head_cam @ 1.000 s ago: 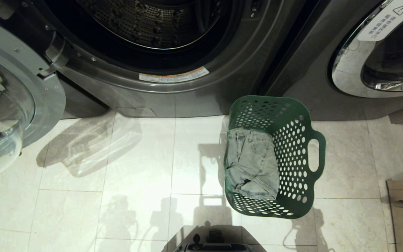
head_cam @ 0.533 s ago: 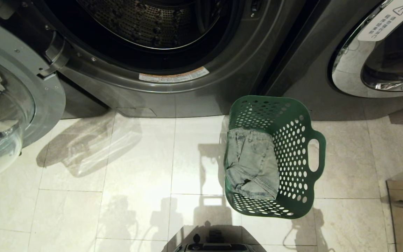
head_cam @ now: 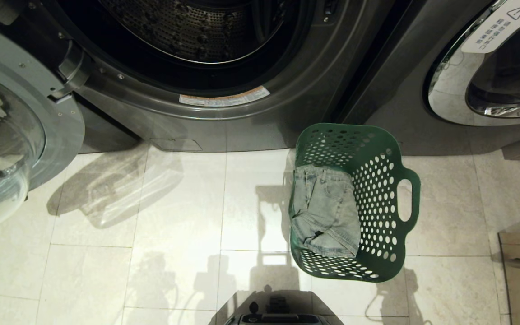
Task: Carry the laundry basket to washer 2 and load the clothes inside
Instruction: Place the clothes into the washing machine
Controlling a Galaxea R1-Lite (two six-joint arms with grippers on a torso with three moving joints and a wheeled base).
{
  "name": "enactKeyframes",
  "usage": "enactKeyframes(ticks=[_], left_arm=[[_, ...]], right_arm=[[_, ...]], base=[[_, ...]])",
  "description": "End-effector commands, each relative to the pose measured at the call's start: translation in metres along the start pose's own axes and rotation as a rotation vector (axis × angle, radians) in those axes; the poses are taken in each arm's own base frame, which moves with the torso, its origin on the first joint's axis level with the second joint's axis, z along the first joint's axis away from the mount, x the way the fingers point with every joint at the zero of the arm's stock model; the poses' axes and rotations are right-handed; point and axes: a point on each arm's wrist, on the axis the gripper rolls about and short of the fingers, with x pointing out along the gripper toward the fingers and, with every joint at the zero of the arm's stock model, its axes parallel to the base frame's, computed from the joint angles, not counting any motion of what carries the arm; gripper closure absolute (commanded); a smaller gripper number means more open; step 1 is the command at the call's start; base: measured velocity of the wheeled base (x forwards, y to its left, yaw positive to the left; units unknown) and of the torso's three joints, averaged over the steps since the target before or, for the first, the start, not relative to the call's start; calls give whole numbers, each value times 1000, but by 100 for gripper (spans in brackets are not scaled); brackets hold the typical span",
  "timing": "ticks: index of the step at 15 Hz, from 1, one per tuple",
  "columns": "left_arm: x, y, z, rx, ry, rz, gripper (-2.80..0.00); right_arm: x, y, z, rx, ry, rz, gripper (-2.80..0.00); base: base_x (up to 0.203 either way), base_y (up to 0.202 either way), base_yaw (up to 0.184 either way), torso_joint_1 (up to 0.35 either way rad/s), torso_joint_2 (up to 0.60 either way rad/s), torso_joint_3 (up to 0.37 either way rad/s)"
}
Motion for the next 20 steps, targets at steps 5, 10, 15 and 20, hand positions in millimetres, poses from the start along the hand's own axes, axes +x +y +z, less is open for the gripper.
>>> enactKeyframes(ticks=[5,10,15,20], left_arm=[[0,0,0,0,1,0,0],[0,0,0,0,2,-1,0],[0,0,0,0,1,-1,0],[0,0,0,0,1,0,0]], right_arm=[[0,0,0,5,3,0,0],[0,0,0,5,3,0,0],[0,0,0,5,3,0,0],[0,0,0,5,3,0,0]], base=[[0,0,0,0,0,0],[0,0,0,0,0,0],[0,0,0,0,0,0],[0,0,0,0,0,0]])
